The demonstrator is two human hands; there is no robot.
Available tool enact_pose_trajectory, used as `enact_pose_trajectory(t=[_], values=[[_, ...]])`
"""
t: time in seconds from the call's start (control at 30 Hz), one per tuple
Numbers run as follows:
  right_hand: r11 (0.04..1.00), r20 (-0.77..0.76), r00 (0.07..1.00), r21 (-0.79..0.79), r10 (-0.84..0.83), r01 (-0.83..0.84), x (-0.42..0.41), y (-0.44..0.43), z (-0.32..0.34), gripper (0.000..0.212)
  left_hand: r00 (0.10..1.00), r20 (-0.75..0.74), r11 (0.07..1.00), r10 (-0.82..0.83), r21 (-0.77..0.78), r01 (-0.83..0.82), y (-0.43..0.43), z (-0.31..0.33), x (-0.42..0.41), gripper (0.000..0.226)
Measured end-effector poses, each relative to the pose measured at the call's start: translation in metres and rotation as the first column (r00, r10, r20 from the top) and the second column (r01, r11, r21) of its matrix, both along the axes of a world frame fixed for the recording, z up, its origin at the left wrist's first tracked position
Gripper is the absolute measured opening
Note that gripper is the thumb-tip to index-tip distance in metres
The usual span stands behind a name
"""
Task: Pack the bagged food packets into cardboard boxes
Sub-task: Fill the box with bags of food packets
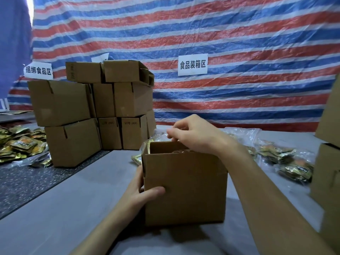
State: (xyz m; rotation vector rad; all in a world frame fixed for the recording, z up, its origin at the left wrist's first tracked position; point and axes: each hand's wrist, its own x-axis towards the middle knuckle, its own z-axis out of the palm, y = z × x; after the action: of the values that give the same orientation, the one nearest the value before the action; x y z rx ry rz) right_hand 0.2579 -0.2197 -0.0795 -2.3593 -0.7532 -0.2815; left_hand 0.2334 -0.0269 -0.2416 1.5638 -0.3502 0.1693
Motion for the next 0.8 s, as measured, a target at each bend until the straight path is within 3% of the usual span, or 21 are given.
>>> enact_pose_trajectory(t=[0.13, 0.2, 0.3, 0.4, 0.47, 0.67, 0.8], values=[[0.959, -0.146, 0.980, -0.269, -0.136, 0.093, -0.007, -0.005, -0.006, 0.037, 1.000, -0.024, 1.000, 0.002, -0.018, -0.002, 0.000, -0.001, 0.000, 0.114], [0.953, -0.152, 0.977, -0.286, -0.150, 0.102, -0.017, -0.006, -0.006, 0.036, 1.000, -0.018, 1.000, 0.015, -0.016, -0.015, 0.000, -0.001, -0.001, 0.113], [0.991, -0.040, 0.995, -0.103, -0.087, 0.082, -0.035, -0.004, 0.002, 0.031, 0.999, -0.029, 0.998, 0.021, -0.056, -0.023, -0.003, 0.000, 0.000, 0.102], [0.985, 0.111, 0.991, 0.161, -0.076, 0.057, -0.053, 0.001, 0.011, 0.025, 0.999, -0.040, 0.997, 0.020, -0.078, -0.023, -0.007, 0.000, 0.000, 0.111], [0.980, 0.108, 0.990, 0.190, -0.087, 0.065, -0.060, -0.002, 0.016, 0.024, 0.999, -0.041, 0.999, 0.023, -0.032, -0.024, -0.008, -0.001, -0.003, 0.115], [0.984, -0.063, 0.983, 0.044, -0.171, 0.174, -0.067, -0.048, 0.030, 0.033, 1.000, 0.016, 0.998, 0.009, 0.055, -0.010, -0.042, -0.003, -0.017, 0.110], [0.955, -0.160, 0.948, -0.156, -0.275, 0.251, -0.066, -0.070, 0.031, 0.044, 0.994, 0.083, 0.994, 0.068, 0.084, -0.075, -0.081, 0.002, -0.015, 0.098]])
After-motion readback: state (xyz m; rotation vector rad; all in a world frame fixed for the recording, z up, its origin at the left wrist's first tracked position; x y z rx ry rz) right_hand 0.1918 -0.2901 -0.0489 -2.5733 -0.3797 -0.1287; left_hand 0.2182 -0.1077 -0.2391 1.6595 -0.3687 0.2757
